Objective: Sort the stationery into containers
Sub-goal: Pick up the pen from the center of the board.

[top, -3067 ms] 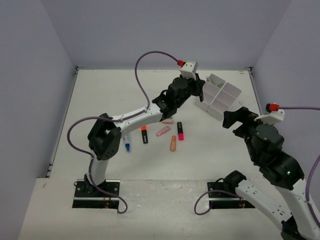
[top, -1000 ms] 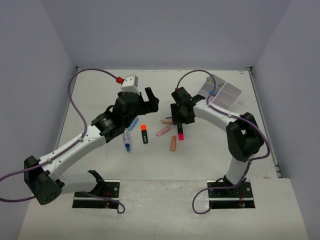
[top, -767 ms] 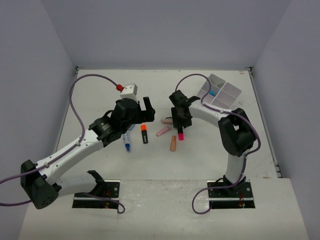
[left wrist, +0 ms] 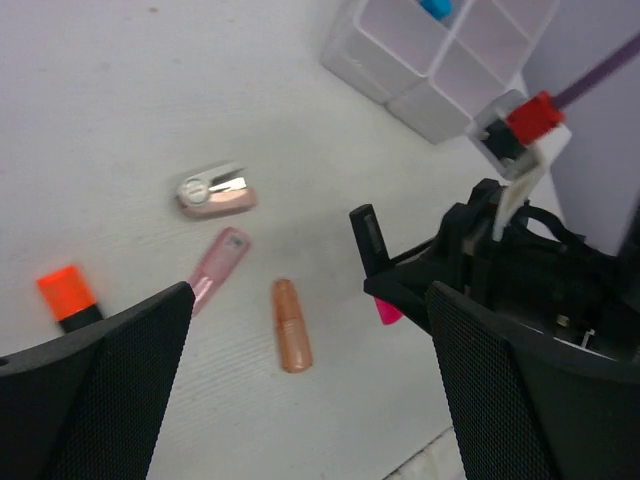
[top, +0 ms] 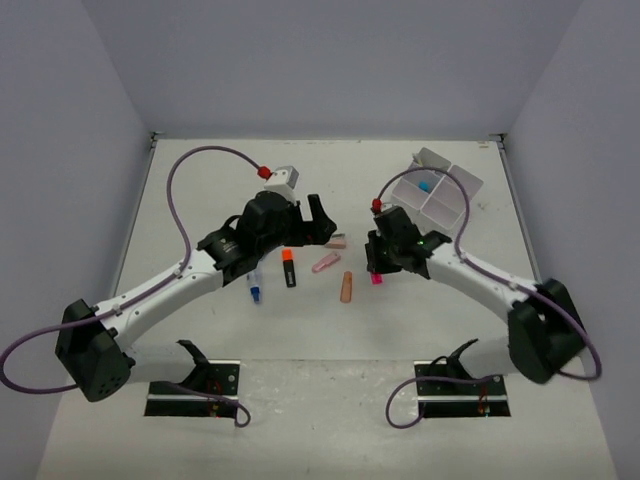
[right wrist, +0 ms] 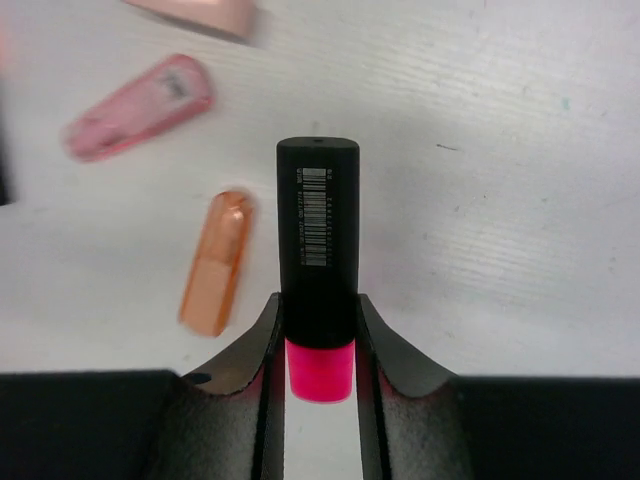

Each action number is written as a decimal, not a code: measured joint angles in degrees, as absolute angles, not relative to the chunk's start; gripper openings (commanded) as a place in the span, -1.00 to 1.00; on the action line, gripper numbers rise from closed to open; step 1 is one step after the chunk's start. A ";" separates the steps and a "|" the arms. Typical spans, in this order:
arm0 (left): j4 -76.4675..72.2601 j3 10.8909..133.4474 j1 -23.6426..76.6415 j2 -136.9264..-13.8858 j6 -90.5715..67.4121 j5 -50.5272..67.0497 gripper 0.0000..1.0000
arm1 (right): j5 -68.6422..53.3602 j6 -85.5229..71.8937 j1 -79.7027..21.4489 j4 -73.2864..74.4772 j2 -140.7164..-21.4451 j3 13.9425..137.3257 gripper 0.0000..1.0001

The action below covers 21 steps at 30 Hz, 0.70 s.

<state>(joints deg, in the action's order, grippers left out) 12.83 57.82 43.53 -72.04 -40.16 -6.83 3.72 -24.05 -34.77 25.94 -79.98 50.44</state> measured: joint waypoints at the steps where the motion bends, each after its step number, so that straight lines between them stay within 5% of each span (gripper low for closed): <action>1: 10.25 57.79 43.55 -72.88 -40.88 -3.76 1.00 | 2.53 -22.97 -34.84 24.01 -74.12 48.41 -1.00; 8: -9.35 57.74 44.25 -79.19 -46.47 16.12 0.86 | -2.24 -17.91 -35.61 14.92 -49.11 44.21 -1.00; 14: -16.62 58.79 46.12 -83.92 -48.68 21.31 0.40 | -2.55 -16.72 -36.65 15.13 -44.26 43.68 -1.00; 21: -18.32 63.04 46.52 -87.05 -48.83 22.32 -0.47 | -2.00 -15.51 -39.44 16.07 -44.06 43.70 -1.00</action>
<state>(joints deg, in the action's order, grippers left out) -18.32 63.04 46.52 -87.05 -48.83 22.32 -2.00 -15.51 -39.44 16.07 -44.06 43.70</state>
